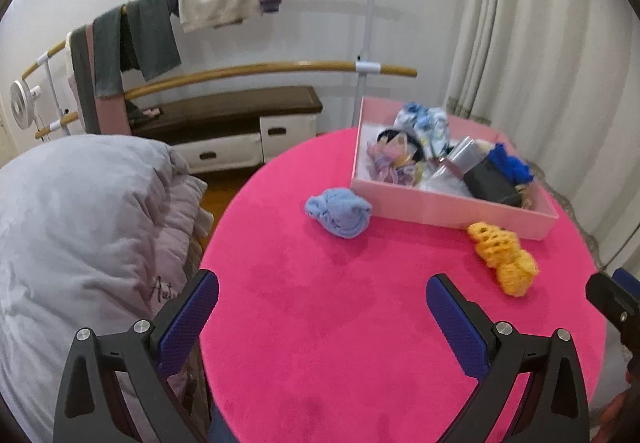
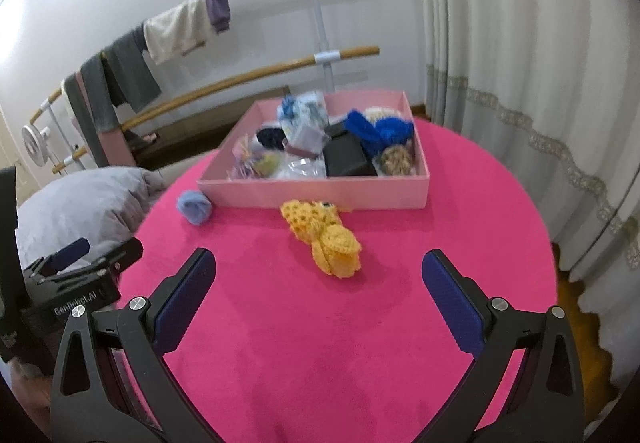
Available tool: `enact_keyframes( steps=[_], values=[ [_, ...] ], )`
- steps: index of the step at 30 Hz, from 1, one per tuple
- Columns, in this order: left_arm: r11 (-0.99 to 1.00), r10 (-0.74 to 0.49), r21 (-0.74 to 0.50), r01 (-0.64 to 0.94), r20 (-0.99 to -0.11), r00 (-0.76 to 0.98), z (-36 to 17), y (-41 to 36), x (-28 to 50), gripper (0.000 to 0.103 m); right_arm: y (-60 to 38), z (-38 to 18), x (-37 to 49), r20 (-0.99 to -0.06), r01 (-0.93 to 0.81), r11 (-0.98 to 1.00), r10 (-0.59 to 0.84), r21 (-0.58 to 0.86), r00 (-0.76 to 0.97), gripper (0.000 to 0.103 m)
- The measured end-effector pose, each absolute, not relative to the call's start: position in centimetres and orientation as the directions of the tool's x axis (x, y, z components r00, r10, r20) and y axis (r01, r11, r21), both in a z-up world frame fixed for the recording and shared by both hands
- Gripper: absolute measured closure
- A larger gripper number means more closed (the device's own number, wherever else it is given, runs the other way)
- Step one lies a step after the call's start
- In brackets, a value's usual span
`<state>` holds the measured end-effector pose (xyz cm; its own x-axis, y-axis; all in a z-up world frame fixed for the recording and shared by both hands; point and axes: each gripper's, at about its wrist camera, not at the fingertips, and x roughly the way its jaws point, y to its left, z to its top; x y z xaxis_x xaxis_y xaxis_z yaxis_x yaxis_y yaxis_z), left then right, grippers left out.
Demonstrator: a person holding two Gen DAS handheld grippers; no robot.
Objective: Organize soft objects
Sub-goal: 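Grasp the light blue cloth with the left gripper while the right grasps the yellow crochet toy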
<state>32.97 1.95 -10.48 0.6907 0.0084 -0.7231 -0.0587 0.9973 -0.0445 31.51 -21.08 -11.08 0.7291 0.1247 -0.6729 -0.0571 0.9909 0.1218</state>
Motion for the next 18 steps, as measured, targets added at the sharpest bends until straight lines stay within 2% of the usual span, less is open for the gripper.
enact_keyframes(
  steps=[18],
  values=[
    [0.999,0.051,0.030,-0.043,-0.776,0.629,-18.8,1.3,47.5,0.000,-20.8,-17.4,40.4,-0.779,-0.060,0.994,0.106,0.088,0.618,0.000]
  ],
)
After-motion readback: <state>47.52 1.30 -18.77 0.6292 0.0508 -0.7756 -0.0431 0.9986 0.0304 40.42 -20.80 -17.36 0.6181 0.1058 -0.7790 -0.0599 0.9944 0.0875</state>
